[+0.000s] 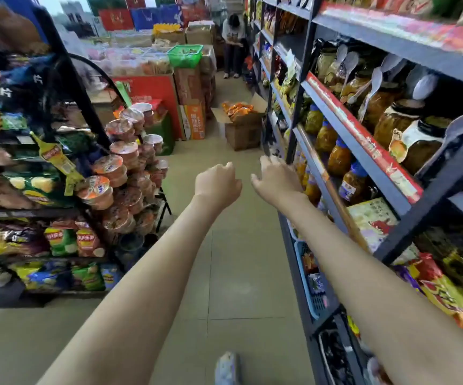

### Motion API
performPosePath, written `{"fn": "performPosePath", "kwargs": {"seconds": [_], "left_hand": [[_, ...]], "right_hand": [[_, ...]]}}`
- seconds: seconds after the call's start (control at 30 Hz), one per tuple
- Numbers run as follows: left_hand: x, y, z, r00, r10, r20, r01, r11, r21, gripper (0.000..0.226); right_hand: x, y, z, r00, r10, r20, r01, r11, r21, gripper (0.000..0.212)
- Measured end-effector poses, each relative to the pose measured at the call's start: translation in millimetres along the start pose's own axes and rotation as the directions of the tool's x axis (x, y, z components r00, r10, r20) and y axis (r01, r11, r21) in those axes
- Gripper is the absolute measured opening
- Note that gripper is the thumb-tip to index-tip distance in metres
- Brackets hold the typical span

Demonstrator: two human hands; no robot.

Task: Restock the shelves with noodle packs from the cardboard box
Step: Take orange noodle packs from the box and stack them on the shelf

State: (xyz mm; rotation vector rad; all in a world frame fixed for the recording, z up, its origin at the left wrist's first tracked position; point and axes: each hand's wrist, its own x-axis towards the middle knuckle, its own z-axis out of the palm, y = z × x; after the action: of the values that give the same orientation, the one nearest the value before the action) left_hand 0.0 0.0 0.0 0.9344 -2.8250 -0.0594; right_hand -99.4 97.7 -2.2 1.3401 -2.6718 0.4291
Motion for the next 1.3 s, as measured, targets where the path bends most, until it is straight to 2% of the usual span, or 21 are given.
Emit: {"fn": "performPosePath", "kwargs": {"seconds": [0.1,0.2,0.3,0.43,0.6,1.03,1.3], "left_hand": [[58,-15,26,1.000,-0.006,0.026,0.005,0.999,0.041,0.034],[141,-31,59,0.997,0.056,0.057,-0.064,0.986,0.151,0.052],[232,-48,85,0.995,0.090,0.043,-0.096,0.981,0.167,0.063],[353,-61,119,0.988,0.084,0.128,-0.105,0.980,0.169,0.071],[512,-69,173,0.974,0.078,0.211,-0.109,0.984,0.141,0.071],[930,-133,240,0.979,-0.043,0.199,0.012,0.988,0.154,0.069],[1207,-183,289,0.975,-0.046,0.217,0.022,0.994,0.111,0.070]], "right_hand": [[57,15,33,1.000,0.017,-0.008,-0.017,0.999,-0.030,0.054],[136,30,75,0.998,0.053,0.026,-0.052,0.997,-0.053,0.066],[222,41,105,0.996,0.063,0.070,-0.059,0.996,-0.065,0.069],[333,66,146,0.991,0.069,0.117,-0.063,0.997,-0.052,0.073],[483,119,207,0.984,0.085,0.155,-0.075,0.995,-0.069,0.073],[912,192,322,0.963,-0.052,0.263,0.068,0.996,-0.053,0.071],[1188,237,389,0.957,-0.021,0.288,0.051,0.994,-0.096,0.070]]}}
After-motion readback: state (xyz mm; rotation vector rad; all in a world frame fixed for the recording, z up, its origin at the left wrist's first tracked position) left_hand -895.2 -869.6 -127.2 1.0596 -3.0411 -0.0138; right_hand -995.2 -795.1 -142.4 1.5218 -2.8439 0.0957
